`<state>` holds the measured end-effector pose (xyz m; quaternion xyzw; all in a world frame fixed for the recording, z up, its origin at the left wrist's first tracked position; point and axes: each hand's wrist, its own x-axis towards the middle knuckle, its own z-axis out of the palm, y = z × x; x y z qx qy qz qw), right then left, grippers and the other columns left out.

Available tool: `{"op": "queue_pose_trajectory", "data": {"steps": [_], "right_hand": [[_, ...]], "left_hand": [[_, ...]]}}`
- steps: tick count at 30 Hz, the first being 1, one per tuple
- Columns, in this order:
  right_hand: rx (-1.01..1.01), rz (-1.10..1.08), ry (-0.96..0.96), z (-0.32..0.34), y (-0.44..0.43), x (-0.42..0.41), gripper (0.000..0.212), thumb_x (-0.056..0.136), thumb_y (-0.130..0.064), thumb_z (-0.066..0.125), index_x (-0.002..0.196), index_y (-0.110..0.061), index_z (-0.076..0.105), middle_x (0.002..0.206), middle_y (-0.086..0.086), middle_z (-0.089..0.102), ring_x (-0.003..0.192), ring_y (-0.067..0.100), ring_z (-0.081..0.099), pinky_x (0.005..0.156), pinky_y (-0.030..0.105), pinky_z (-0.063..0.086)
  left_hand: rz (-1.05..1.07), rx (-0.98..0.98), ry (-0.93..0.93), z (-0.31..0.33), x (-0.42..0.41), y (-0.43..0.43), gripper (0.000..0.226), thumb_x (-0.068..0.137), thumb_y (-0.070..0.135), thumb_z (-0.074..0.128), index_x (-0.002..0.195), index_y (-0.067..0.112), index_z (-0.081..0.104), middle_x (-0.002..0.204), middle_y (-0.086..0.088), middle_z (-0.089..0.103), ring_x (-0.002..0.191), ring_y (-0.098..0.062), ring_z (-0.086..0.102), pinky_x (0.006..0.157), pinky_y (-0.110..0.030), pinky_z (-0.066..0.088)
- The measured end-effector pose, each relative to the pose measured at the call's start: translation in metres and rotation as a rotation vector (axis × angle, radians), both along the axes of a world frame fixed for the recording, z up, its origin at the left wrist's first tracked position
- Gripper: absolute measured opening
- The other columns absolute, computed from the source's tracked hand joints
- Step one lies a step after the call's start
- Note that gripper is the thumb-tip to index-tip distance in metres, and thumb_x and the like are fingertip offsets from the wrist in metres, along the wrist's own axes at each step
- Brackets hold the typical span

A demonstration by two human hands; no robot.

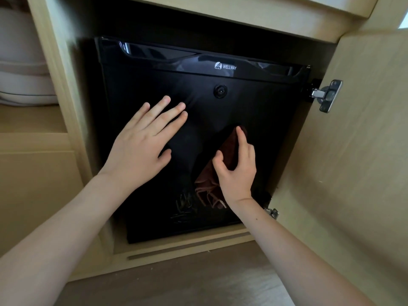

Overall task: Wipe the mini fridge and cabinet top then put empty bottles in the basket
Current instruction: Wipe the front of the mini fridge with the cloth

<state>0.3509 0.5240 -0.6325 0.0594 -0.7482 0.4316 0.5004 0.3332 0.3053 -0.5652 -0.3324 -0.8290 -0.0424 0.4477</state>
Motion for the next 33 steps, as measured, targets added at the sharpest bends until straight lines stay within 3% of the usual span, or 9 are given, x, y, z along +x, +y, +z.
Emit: {"op": "queue_pose_trajectory", "data": {"steps": [7, 10, 12, 14, 17, 22, 27, 29, 33], "right_hand": [[0.027, 0.066, -0.137, 0.003, -0.001, 0.012, 0.08, 0.089, -0.02, 0.071, 0.156, -0.024, 0.028, 0.12, -0.005, 0.043, 0.112, -0.013, 0.044, 0.092, 0.0, 0.035], [-0.107, 0.06, -0.115, 0.011, -0.004, 0.014, 0.072, 0.088, -0.014, 0.072, 0.152, -0.022, 0.038, 0.115, -0.008, 0.052, 0.11, -0.009, 0.053, 0.091, 0.003, 0.041], [-0.298, 0.086, -0.061, 0.024, -0.008, 0.013, 0.067, 0.087, -0.01, 0.074, 0.148, -0.018, 0.046, 0.119, -0.013, 0.057, 0.11, -0.012, 0.057, 0.087, 0.003, 0.044], [-0.472, 0.086, 0.014, 0.042, -0.01, 0.007, 0.061, 0.085, -0.011, 0.076, 0.14, -0.017, 0.053, 0.123, -0.005, 0.062, 0.11, -0.007, 0.06, 0.087, 0.007, 0.048], [-0.54, 0.046, 0.089, 0.062, -0.019, 0.0, 0.053, 0.08, -0.016, 0.081, 0.127, -0.021, 0.056, 0.116, -0.006, 0.062, 0.105, -0.005, 0.062, 0.091, 0.014, 0.051], [-0.622, 0.007, 0.179, 0.053, -0.032, -0.006, 0.062, 0.075, -0.02, 0.087, 0.126, -0.028, 0.052, 0.119, -0.012, 0.059, 0.112, -0.013, 0.057, 0.092, 0.005, 0.043], [-0.579, -0.04, 0.25, 0.045, -0.044, -0.015, 0.06, 0.08, -0.029, 0.082, 0.136, -0.028, 0.058, 0.13, -0.013, 0.063, 0.124, 0.001, 0.057, 0.105, 0.023, 0.047], [-0.439, -0.084, 0.209, 0.039, -0.04, -0.016, 0.066, 0.082, -0.034, 0.079, 0.142, -0.029, 0.052, 0.129, -0.017, 0.056, 0.124, -0.001, 0.054, 0.103, 0.018, 0.045], [-0.138, -0.167, 0.139, 0.024, -0.03, -0.014, 0.076, 0.081, -0.042, 0.078, 0.149, -0.03, 0.044, 0.131, -0.01, 0.042, 0.124, 0.004, 0.044, 0.103, 0.012, 0.035]], "left_hand": [[0.009, -0.021, -0.012, 0.003, 0.002, -0.001, 0.085, 0.079, 0.014, 0.073, 0.154, 0.015, 0.033, 0.162, 0.0, 0.028, 0.153, -0.023, 0.015, 0.125, -0.039, 0.008], [0.006, -0.037, -0.011, 0.004, 0.001, -0.003, 0.085, 0.079, 0.016, 0.073, 0.154, 0.016, 0.032, 0.162, 0.001, 0.027, 0.153, -0.022, 0.014, 0.125, -0.039, 0.008], [0.004, -0.031, -0.011, 0.004, 0.0, -0.003, 0.085, 0.079, 0.016, 0.073, 0.154, 0.016, 0.033, 0.162, 0.001, 0.027, 0.153, -0.021, 0.014, 0.125, -0.039, 0.008], [0.001, -0.016, -0.011, 0.002, 0.0, -0.002, 0.085, 0.078, 0.015, 0.073, 0.153, 0.016, 0.034, 0.162, 0.001, 0.027, 0.153, -0.021, 0.014, 0.125, -0.039, 0.009], [-0.014, 0.01, -0.014, 0.001, -0.002, -0.001, 0.085, 0.077, 0.013, 0.072, 0.153, 0.016, 0.034, 0.162, 0.002, 0.027, 0.153, -0.02, 0.014, 0.125, -0.038, 0.009], [-0.045, 0.034, -0.021, 0.001, -0.004, -0.001, 0.084, 0.076, 0.01, 0.072, 0.152, 0.016, 0.036, 0.162, 0.003, 0.028, 0.153, -0.02, 0.016, 0.125, -0.038, 0.01], [-0.049, 0.047, -0.012, 0.001, -0.003, 0.0, 0.084, 0.075, 0.009, 0.072, 0.152, 0.015, 0.037, 0.161, 0.002, 0.03, 0.152, -0.02, 0.016, 0.125, -0.037, 0.008], [-0.05, 0.048, -0.016, 0.001, -0.002, 0.0, 0.084, 0.076, 0.009, 0.072, 0.152, 0.015, 0.038, 0.161, 0.002, 0.031, 0.152, -0.02, 0.017, 0.125, -0.036, 0.008], [-0.056, 0.055, -0.019, 0.0, -0.002, 0.0, 0.082, 0.077, 0.008, 0.072, 0.152, 0.015, 0.038, 0.161, 0.003, 0.03, 0.153, -0.02, 0.016, 0.125, -0.035, 0.006]]}}
